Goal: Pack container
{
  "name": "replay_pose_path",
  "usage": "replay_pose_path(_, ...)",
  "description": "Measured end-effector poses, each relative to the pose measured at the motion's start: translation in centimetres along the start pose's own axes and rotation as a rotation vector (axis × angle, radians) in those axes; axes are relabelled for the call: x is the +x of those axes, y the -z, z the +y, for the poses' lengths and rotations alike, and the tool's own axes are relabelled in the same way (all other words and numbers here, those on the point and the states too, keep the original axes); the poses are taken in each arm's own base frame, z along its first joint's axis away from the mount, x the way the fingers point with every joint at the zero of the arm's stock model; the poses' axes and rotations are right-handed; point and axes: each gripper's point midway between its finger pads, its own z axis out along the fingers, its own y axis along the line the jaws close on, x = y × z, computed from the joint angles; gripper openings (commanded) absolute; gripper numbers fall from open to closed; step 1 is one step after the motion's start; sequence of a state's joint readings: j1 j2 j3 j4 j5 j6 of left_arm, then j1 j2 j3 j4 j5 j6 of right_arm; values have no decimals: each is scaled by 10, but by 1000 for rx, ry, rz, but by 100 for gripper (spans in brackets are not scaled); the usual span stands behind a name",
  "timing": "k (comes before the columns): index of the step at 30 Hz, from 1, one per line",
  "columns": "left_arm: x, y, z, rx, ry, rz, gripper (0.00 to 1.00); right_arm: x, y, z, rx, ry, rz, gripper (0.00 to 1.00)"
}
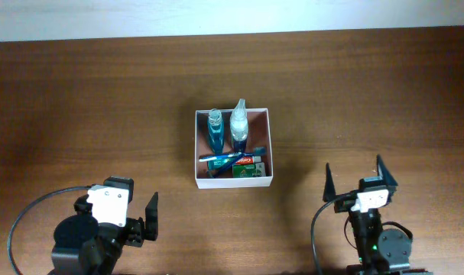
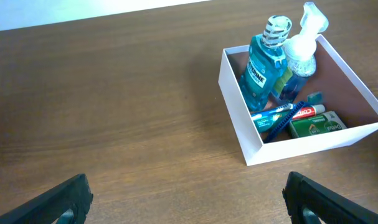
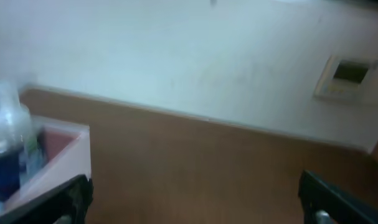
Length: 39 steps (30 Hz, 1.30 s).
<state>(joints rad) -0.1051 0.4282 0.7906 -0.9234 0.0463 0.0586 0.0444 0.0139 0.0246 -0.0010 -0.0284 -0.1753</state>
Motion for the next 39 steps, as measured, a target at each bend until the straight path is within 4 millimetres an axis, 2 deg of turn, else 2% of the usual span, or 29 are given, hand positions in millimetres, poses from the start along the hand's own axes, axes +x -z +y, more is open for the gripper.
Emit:
replay_pose_path(3, 0, 0, 0, 0, 0, 0, 100, 24, 0, 4, -13, 14, 83, 98)
replay_pose_path(39, 1, 0, 2, -14, -2, 1, 99, 24, 0, 3, -10, -14, 84, 98)
